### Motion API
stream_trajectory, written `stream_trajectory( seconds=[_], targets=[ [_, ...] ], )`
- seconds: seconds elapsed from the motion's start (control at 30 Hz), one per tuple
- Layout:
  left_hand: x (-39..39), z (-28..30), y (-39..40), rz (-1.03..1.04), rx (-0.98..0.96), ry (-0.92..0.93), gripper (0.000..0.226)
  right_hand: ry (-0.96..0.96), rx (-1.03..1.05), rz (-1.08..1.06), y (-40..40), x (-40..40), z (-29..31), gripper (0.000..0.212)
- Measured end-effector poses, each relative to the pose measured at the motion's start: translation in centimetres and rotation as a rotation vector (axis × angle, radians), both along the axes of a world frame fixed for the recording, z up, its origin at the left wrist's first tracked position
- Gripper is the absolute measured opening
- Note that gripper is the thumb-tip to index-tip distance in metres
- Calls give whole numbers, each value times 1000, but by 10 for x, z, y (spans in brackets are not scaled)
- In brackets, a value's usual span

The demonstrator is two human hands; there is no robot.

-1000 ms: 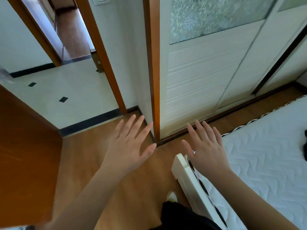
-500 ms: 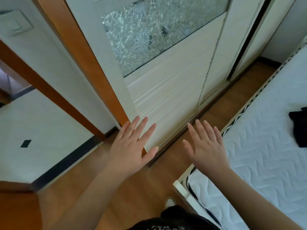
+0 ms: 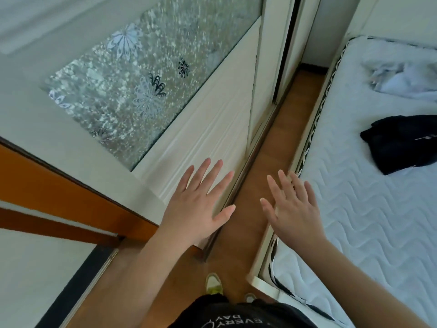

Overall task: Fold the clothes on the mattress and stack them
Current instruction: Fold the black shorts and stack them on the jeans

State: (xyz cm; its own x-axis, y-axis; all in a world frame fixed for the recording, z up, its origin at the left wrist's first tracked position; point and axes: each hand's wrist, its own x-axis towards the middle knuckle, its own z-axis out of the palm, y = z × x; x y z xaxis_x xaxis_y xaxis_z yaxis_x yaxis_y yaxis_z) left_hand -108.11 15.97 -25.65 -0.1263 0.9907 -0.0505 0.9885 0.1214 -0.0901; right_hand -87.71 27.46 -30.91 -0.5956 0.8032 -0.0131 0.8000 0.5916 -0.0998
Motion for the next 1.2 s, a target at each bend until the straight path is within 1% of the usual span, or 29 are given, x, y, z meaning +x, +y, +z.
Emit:
stream_trajectory(
  seconds=[0.2,0.47,0.6,0.7,0.77,0.9,1.1,1.2],
  targets=[
    [-21,-6,38,-52,-3,-47,72,9,12,-148,5,-15,2,64],
    [-6,-21,114,-61,66,-135,72,-24,2,-316,42,-2,2,67],
    [8,-39,188,-114,86,-171,67,2,16,-406,83,11,0,68],
    [21,-53,256,-157,86,-180,66,8,5,-455,131,24,-6,65],
    [33,-56,298,-226,74,-162,66,8,7,-502,165,33,-9,64],
    [58,-47,373,-385,99,-109,65,16,-16,-592,225,55,-9,64],
    [77,-26,450,-500,99,-70,68,12,-18,-689,290,85,4,65],
    [84,-23,481,-552,82,-47,71,63,-12,-746,310,99,10,64]
  ],
)
